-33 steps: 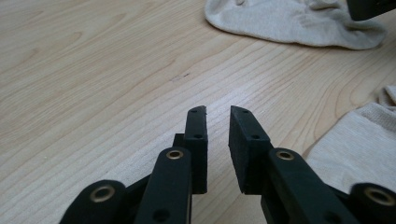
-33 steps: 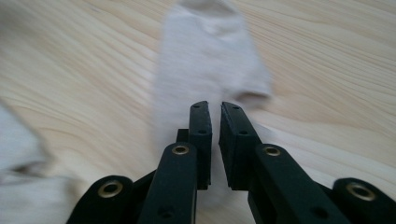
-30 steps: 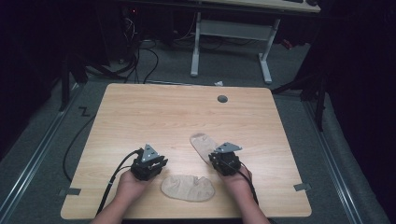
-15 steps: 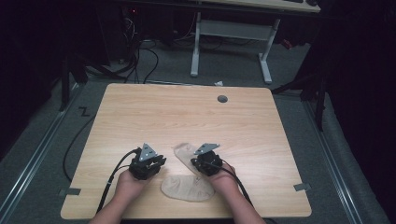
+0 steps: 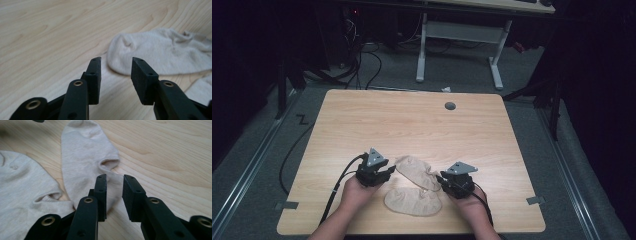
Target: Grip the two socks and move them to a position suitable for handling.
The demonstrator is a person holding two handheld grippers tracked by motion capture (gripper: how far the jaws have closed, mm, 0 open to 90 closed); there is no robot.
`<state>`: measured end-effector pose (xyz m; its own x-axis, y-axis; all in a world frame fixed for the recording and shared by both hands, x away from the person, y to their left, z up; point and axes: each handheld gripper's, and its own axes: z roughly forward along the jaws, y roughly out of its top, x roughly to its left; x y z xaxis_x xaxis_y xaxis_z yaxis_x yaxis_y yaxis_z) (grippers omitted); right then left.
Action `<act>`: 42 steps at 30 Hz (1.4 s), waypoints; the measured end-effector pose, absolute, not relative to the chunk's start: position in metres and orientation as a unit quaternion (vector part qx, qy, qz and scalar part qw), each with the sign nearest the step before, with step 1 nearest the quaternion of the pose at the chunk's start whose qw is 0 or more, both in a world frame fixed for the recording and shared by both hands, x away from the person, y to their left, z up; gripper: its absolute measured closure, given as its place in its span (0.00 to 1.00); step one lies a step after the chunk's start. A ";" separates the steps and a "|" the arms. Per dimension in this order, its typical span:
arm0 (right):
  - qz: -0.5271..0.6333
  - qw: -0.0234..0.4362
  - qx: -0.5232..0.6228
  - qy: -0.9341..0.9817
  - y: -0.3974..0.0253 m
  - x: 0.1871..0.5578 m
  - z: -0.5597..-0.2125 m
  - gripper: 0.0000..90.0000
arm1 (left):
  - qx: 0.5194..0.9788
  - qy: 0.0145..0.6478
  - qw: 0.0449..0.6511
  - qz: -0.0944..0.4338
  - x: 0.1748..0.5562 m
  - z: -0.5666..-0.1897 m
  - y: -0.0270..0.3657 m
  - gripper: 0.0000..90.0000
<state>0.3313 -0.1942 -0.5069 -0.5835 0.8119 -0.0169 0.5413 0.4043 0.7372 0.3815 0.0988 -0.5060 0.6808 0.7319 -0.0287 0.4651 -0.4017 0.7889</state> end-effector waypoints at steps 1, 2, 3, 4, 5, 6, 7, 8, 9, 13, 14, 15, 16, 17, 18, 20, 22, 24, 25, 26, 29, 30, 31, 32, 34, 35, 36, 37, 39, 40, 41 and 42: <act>0.353 0.189 0.417 0.816 -0.195 0.332 -0.508 0.79 | 0.823 0.361 0.407 0.166 0.384 -0.505 0.096 0.62; 0.353 0.186 0.418 0.816 -0.195 0.333 -0.509 0.79 | 0.823 0.358 0.408 0.167 0.386 -0.504 0.092 0.59; 0.350 0.185 0.419 0.817 -0.194 0.334 -0.511 0.79 | 0.824 0.355 0.409 0.169 0.389 -0.503 0.089 0.57; 0.338 0.188 0.421 0.820 -0.193 0.337 -0.516 0.80 | 0.824 0.354 0.409 0.168 0.391 -0.503 0.086 0.56; 0.329 0.193 0.424 0.821 -0.193 0.339 -0.519 0.80 | 0.831 0.349 0.401 0.165 0.396 -0.505 0.078 0.55; 0.329 0.193 0.424 0.821 -0.193 0.339 -0.519 0.80 | 0.831 0.349 0.401 0.165 0.396 -0.505 0.078 0.54; 0.319 0.197 0.431 0.821 -0.197 0.345 -0.522 0.81 | 0.835 0.346 0.395 0.165 0.399 -0.507 0.073 0.54; 0.316 0.201 0.434 0.819 -0.199 0.347 -0.523 0.81 | 0.840 0.346 0.382 0.172 0.403 -0.512 0.067 0.54; 0.316 0.201 0.434 0.819 -0.199 0.347 -0.523 0.81 | 0.840 0.346 0.382 0.172 0.403 -0.512 0.067 0.54; 0.325 0.214 0.447 0.806 -0.206 0.349 -0.515 0.81 | 0.837 0.366 0.377 0.156 0.413 -0.521 0.064 0.57; 0.337 0.209 0.436 0.808 -0.202 0.344 -0.513 0.78 | 0.840 0.365 0.370 0.155 0.413 -0.523 0.063 0.58; 0.337 0.209 0.436 0.808 -0.202 0.344 -0.513 0.78 | 0.842 0.363 0.368 0.156 0.412 -0.524 0.062 0.58; 0.339 0.204 0.436 0.808 -0.200 0.342 -0.513 0.76 | 0.842 0.363 0.368 0.156 0.411 -0.525 0.061 0.60; 0.344 0.198 0.439 0.806 -0.199 0.340 -0.514 0.74 | 0.841 0.365 0.369 0.156 0.410 -0.526 0.062 0.62; 0.347 0.196 0.440 0.805 -0.199 0.339 -0.515 0.73 | 0.838 0.369 0.371 0.155 0.410 -0.527 0.063 0.66; 0.342 0.188 0.457 0.800 -0.201 0.340 -0.520 0.69 | 0.833 0.376 0.377 0.148 0.410 -0.529 0.065 0.73; 0.337 0.186 0.465 0.797 -0.203 0.341 -0.523 0.69 | 0.830 0.378 0.383 0.148 0.408 -0.531 0.066 0.80; 0.340 0.179 0.470 0.795 -0.205 0.343 -0.523 0.68 | 0.829 0.375 0.385 0.154 0.405 -0.531 0.066 0.87; 0.341 0.173 0.473 0.794 -0.206 0.343 -0.524 0.67 | 0.830 0.372 0.386 0.156 0.404 -0.532 0.067 0.90; 0.343 0.174 0.469 0.795 -0.206 0.346 -0.526 0.67 | 0.830 0.369 0.387 0.156 0.402 -0.532 0.068 0.94; 0.346 0.171 0.469 0.795 -0.206 0.350 -0.527 0.73 | 0.829 0.371 0.389 0.156 0.402 -0.532 0.070 0.95; 0.346 0.169 0.464 0.798 -0.204 0.353 -0.527 0.82 | 0.828 0.371 0.390 0.156 0.402 -0.532 0.070 0.96; 0.346 0.169 0.464 0.798 -0.204 0.353 -0.527 0.82 | 0.829 0.370 0.389 0.157 0.402 -0.532 0.070 0.96; 0.348 0.168 0.460 0.799 -0.204 0.354 -0.527 0.88 | 0.829 0.368 0.390 0.160 0.401 -0.532 0.070 0.96; 0.346 0.170 0.455 0.802 -0.202 0.354 -0.527 0.93 | 0.828 0.366 0.392 0.163 0.400 -0.532 0.070 0.96; 0.342 0.176 0.451 0.805 -0.200 0.354 -0.526 0.94 | 0.826 0.367 0.396 0.163 0.400 -0.532 0.070 0.96; 0.343 0.181 0.448 0.806 -0.200 0.353 -0.525 0.94 | 0.824 0.368 0.399 0.163 0.399 -0.531 0.071 0.96; 0.346 0.185 0.445 0.805 -0.199 0.351 -0.523 0.94 | 0.822 0.367 0.403 0.163 0.399 -0.530 0.071 0.96; 0.349 0.194 0.440 0.805 -0.199 0.349 -0.520 0.94 | 0.819 0.365 0.411 0.164 0.397 -0.526 0.071 0.96; 0.351 0.201 0.437 0.803 -0.198 0.349 -0.519 0.94 | 0.815 0.366 0.417 0.166 0.396 -0.524 0.070 0.96; 0.352 0.203 0.439 0.801 -0.198 0.347 -0.517 0.94 | 0.814 0.364 0.421 0.168 0.395 -0.522 0.071 0.96; 0.354 0.208 0.436 0.801 -0.198 0.347 -0.516 0.94 | 0.812 0.364 0.424 0.170 0.394 -0.521 0.070 0.96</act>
